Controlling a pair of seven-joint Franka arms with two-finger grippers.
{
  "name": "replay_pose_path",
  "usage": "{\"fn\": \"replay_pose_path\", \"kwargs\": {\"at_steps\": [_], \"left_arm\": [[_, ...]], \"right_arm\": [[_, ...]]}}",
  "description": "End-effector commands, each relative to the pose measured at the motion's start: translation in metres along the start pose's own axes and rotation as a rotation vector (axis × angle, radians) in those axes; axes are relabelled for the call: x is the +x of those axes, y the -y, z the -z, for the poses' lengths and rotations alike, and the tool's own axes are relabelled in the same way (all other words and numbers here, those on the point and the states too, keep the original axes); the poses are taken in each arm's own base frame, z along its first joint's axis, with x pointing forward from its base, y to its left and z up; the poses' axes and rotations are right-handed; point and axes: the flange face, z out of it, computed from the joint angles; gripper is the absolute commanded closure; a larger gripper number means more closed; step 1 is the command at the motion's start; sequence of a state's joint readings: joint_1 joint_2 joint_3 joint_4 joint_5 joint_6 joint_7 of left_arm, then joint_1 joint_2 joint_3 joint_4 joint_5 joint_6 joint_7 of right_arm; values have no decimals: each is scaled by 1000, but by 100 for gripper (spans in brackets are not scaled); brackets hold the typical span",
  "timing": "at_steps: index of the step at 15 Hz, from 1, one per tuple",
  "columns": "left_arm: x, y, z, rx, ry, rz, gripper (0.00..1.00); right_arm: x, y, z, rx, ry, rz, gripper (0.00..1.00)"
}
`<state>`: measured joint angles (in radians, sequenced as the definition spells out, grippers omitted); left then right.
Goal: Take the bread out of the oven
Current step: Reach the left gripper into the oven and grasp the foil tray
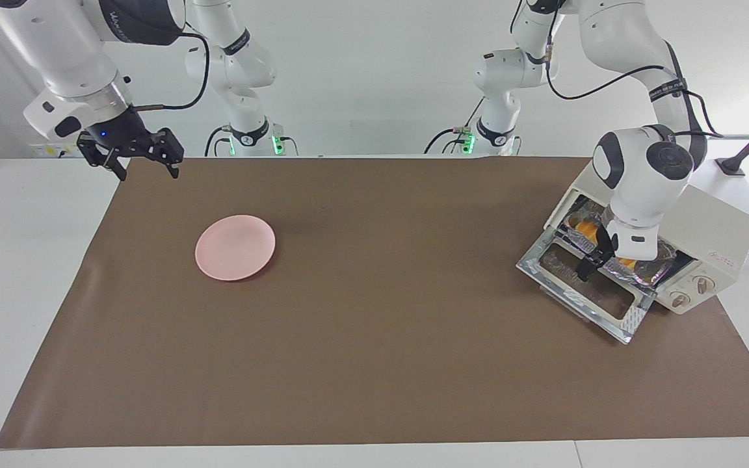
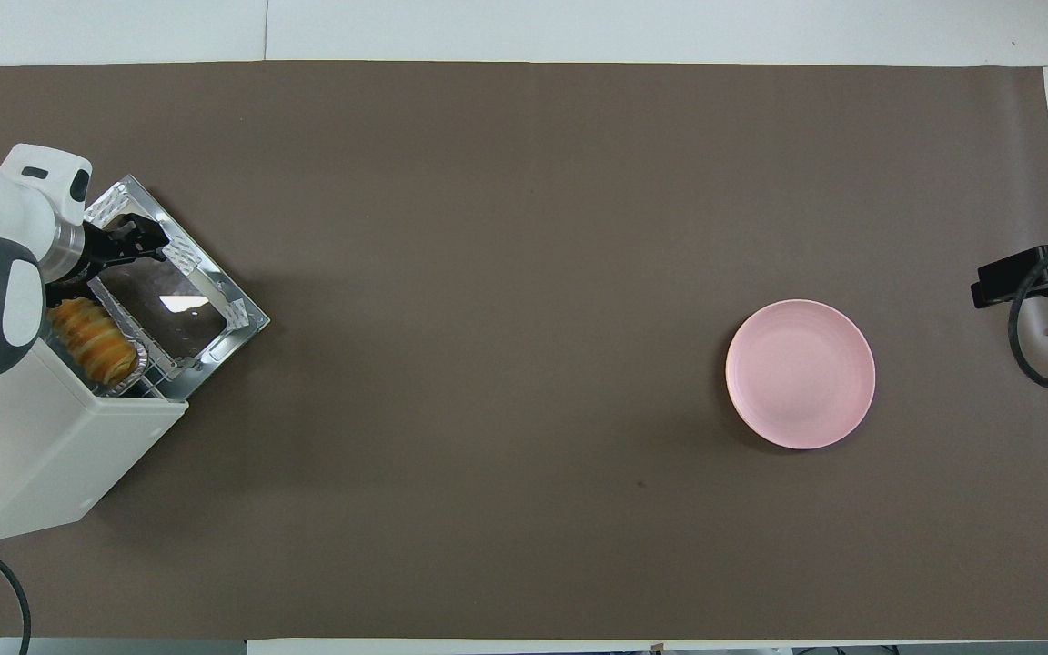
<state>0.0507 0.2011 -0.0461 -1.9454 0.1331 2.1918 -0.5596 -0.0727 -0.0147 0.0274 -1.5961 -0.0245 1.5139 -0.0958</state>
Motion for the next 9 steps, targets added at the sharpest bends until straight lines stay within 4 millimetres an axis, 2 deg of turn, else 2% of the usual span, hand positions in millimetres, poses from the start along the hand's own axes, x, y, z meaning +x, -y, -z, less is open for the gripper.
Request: {"fn": "replay_pose_path", "kwargs": {"at_steps": [1, 3, 5, 6, 7, 9], "left_arm": [[-2, 17, -11, 5, -23, 21, 28], [-2, 18, -11, 6, -21, 15, 57], [-3, 17, -12, 8, -18, 12, 78], [-3, 17, -12, 8, -18, 11, 94], [-2, 16, -10, 6, -20, 9, 100], [-1, 5, -4, 1, -26, -2, 100]], "right_arm": [[-8, -14, 0, -1, -2, -37, 0], [-8, -14, 0, -1, -1, -37, 0], [-8, -6, -1, -1, 11, -22, 0], [-10, -3, -2, 0, 26, -17, 0], [-11, -3, -3, 1, 35, -14, 0], [-11, -2, -3, 1, 35, -14, 0]]}}
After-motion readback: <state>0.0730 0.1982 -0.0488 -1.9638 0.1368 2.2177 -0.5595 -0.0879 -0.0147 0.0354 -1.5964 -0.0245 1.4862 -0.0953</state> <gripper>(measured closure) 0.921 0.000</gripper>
